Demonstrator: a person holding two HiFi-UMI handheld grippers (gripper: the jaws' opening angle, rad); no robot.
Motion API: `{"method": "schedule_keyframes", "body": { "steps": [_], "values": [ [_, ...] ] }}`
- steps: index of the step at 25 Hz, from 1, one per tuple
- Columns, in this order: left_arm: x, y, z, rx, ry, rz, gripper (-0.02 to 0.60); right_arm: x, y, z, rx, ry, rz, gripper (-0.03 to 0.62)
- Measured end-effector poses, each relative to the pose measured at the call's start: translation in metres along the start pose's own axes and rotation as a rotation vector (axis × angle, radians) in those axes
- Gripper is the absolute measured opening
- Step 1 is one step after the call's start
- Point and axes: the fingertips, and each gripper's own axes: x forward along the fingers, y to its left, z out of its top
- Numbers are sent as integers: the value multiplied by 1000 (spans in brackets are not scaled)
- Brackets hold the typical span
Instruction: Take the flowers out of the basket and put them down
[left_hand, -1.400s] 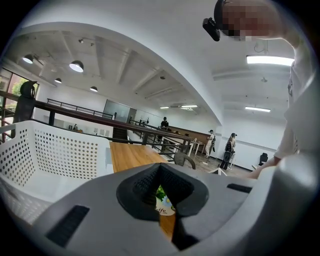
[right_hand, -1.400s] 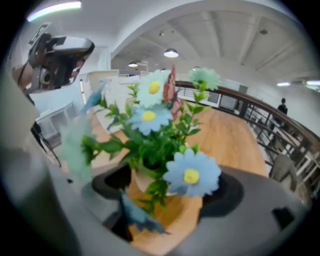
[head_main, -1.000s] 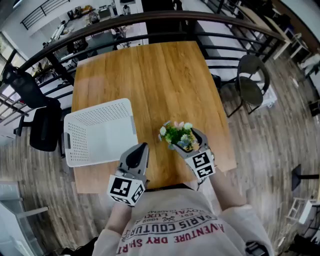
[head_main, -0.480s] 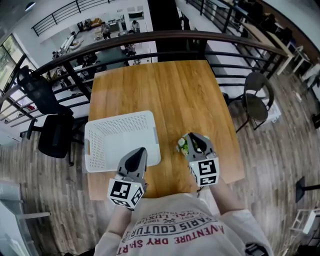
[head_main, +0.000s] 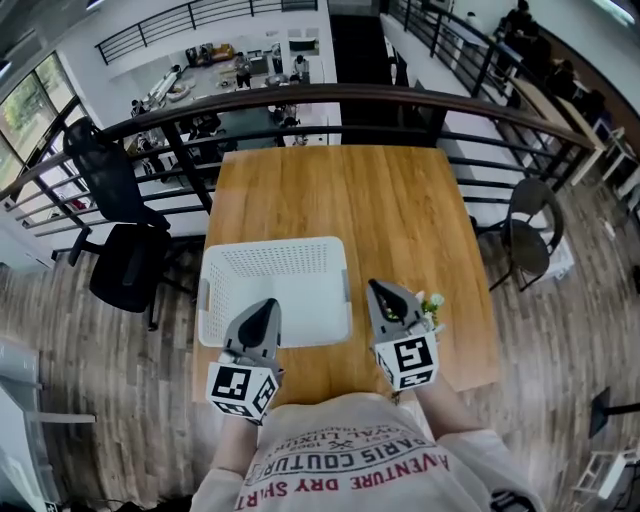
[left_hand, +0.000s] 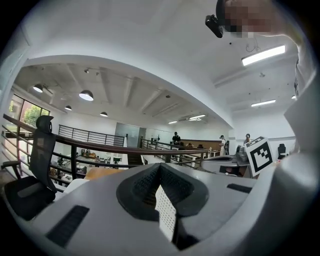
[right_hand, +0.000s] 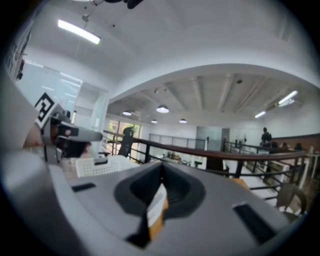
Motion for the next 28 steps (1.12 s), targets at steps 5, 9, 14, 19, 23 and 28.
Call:
{"method": "schedule_keyframes", "body": {
  "steps": [5,9,14,19,23,28],
  "values": [
    [-6,21,-5,-11,5,43,21,5,11,-1,4,-2,25,29],
    [-2,23,-8,-15,7,36,21,10,10,-3,18,14,27,28],
    [3,22,-10,-14,10,24,21,14,8,0,18,-4,19,28],
    [7,24,-10,-10,16,20,21,18,11,1,-1,10,20,28],
    [11,24,-11,-7,20,14,21,20,11,0,0,14,26,28],
    [12,24,-14,-12,26,11,21,22,12,-5,2,31,26,28]
  ]
}}
